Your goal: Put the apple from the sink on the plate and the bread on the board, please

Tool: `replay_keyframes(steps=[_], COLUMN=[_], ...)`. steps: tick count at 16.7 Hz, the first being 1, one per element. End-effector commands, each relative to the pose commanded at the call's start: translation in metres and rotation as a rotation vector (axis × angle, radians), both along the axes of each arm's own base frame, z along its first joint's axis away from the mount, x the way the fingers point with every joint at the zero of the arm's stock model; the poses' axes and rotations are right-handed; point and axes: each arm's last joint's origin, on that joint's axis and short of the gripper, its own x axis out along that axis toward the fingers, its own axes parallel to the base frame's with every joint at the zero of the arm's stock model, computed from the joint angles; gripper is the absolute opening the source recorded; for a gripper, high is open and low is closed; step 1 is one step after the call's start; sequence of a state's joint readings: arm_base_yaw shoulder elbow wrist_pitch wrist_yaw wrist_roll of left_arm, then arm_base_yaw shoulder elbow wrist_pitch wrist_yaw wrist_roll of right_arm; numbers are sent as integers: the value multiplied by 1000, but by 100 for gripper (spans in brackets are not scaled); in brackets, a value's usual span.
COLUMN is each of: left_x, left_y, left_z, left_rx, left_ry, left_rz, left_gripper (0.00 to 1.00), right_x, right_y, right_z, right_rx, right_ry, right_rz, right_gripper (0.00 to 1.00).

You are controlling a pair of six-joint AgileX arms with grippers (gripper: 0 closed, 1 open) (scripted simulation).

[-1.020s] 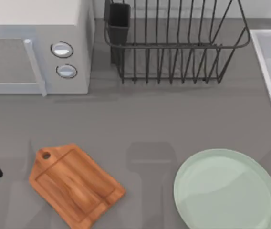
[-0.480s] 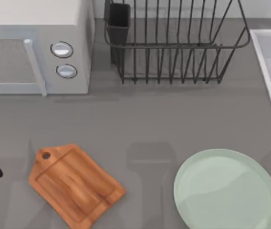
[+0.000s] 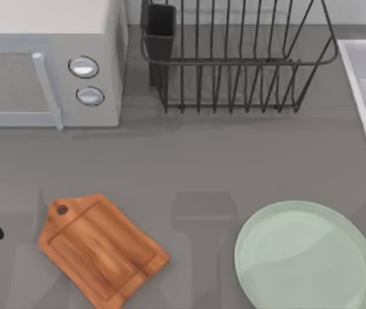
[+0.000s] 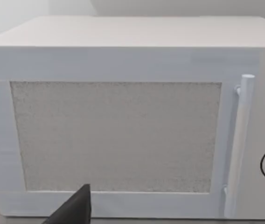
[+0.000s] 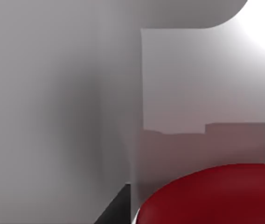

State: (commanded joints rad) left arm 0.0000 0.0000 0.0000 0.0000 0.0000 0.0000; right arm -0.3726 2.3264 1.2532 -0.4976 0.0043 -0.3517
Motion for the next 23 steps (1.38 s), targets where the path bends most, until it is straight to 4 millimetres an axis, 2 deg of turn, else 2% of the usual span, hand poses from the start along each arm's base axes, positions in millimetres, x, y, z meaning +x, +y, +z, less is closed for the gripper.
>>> replay_keyframes(steps=[8, 9, 12, 19, 20, 23], left_x=[0, 0, 0, 0, 0, 0], left_y=[0, 0, 0, 0, 0, 0], left_z=[0, 0, 0, 0, 0, 0], left_rx=[0, 0, 0, 0, 0, 0], left_ry=[0, 0, 0, 0, 0, 0], left_rz=[0, 0, 0, 0, 0, 0], left_gripper=[100, 100, 100, 100, 100, 100], right_x=[0, 7, 9, 7, 7, 7], right_y=[0, -1, -2, -2, -1, -1], right_z=[0, 29, 42, 120, 127, 129], right_rx=[0, -1, -3, 1, 0, -1], right_ry=[0, -51, -57, -45, -50, -51], right_rz=[0, -9, -8, -9, -9, -9], right_gripper=[0, 0, 0, 0, 0, 0])
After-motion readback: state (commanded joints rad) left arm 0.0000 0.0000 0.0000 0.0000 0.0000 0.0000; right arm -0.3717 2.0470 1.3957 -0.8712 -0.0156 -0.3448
